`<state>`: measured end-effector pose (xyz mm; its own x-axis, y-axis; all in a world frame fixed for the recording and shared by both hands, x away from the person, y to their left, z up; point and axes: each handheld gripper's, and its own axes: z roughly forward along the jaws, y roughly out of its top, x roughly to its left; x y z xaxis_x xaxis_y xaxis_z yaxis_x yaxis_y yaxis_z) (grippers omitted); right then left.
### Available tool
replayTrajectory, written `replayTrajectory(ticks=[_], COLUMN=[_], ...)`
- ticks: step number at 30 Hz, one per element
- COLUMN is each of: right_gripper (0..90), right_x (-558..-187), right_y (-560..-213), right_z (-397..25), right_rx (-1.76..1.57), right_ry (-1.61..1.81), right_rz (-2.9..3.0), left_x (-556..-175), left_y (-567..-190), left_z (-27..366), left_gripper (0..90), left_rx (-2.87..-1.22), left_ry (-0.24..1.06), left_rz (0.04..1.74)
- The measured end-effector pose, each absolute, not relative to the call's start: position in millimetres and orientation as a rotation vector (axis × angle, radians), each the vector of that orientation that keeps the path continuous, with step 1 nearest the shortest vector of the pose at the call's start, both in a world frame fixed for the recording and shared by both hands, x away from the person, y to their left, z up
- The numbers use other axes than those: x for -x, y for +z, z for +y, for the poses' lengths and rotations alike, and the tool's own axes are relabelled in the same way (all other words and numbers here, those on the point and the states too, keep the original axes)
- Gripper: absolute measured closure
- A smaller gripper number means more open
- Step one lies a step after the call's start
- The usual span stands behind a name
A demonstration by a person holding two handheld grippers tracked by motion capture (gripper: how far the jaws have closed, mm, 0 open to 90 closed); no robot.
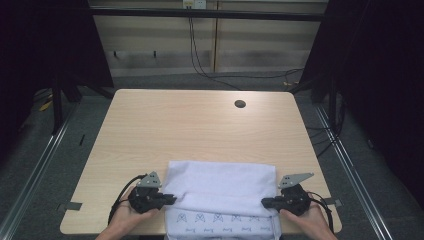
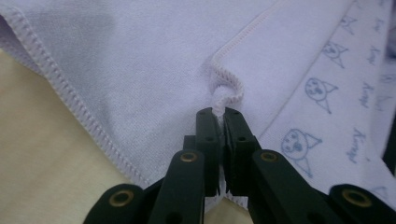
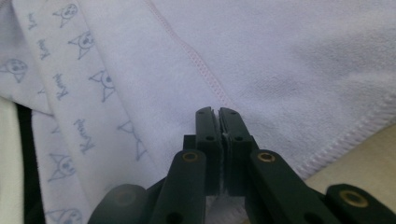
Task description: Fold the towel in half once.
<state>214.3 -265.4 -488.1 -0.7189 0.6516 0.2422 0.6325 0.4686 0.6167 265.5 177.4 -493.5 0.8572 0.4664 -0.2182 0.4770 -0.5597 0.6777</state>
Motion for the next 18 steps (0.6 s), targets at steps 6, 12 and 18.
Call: replayTrajectory(ticks=[6, 12, 18], right_gripper=[87.9, 87.9, 87.9], right_x=[-232, -248, -269], right_y=[-488, -489, -491], right_z=[-267, -269, -275], right_rx=[-1.176, -1.203, -1.231], right_ry=[1.037, 1.025, 1.024], right_rz=[2.622, 2.594, 2.549], left_x=[-299, -330, -349], left_y=[-495, -497, -500], left_z=[173, 166, 164], left_gripper=[86.5, 86.5, 86.5], left_rx=[-2.231, -2.212, -2.179], left_ry=[0.056, 0.102, 0.106], left_rz=[0.745, 0.787, 0.81])
